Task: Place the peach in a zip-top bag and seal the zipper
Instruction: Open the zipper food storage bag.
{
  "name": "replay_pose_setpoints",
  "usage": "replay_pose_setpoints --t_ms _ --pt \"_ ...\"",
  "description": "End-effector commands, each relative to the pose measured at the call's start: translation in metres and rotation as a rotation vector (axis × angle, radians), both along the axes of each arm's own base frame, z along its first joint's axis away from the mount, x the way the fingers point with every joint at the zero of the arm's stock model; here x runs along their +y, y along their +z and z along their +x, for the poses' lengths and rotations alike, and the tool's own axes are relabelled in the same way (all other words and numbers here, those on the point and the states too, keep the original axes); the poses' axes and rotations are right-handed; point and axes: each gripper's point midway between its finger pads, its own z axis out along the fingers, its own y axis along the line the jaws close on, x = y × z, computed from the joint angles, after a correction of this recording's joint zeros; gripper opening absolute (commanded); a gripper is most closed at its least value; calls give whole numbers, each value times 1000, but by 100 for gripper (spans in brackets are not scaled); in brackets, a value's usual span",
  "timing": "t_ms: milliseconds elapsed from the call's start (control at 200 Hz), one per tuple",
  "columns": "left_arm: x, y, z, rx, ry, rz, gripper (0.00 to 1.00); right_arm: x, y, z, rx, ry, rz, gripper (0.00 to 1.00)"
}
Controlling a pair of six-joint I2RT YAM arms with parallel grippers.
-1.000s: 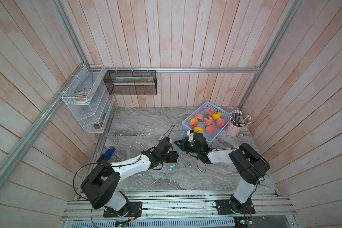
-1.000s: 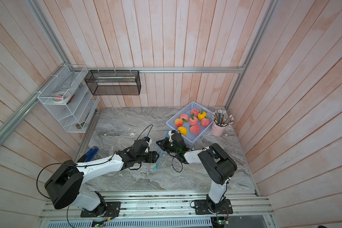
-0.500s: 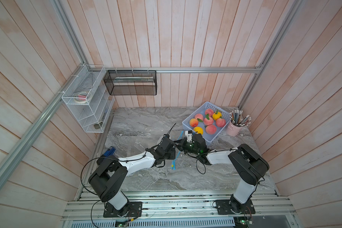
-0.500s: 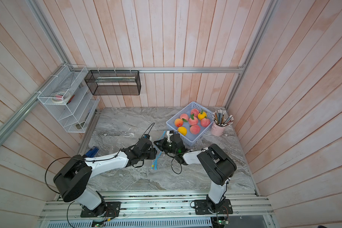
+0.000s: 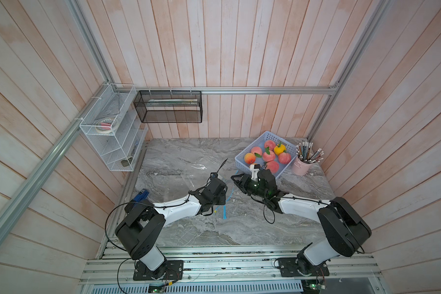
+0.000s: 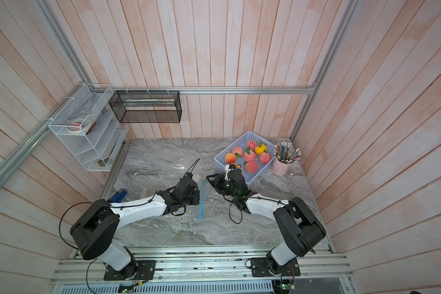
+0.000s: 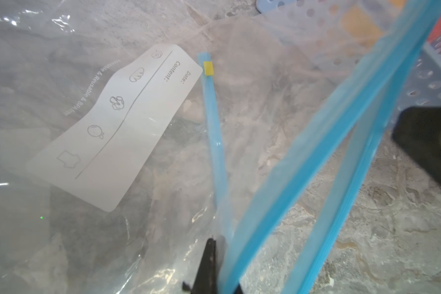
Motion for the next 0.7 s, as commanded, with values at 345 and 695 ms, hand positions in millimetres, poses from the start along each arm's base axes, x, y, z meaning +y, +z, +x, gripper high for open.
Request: replay_pose_setpoints --t_ms 345,695 --pt "-4 43 7 0 -4 -65 0 10 -29 0 19 146 -206 50" --pt "-6 37 11 24 6 -42 0 -6 5 -3 -130 72 -193 54"
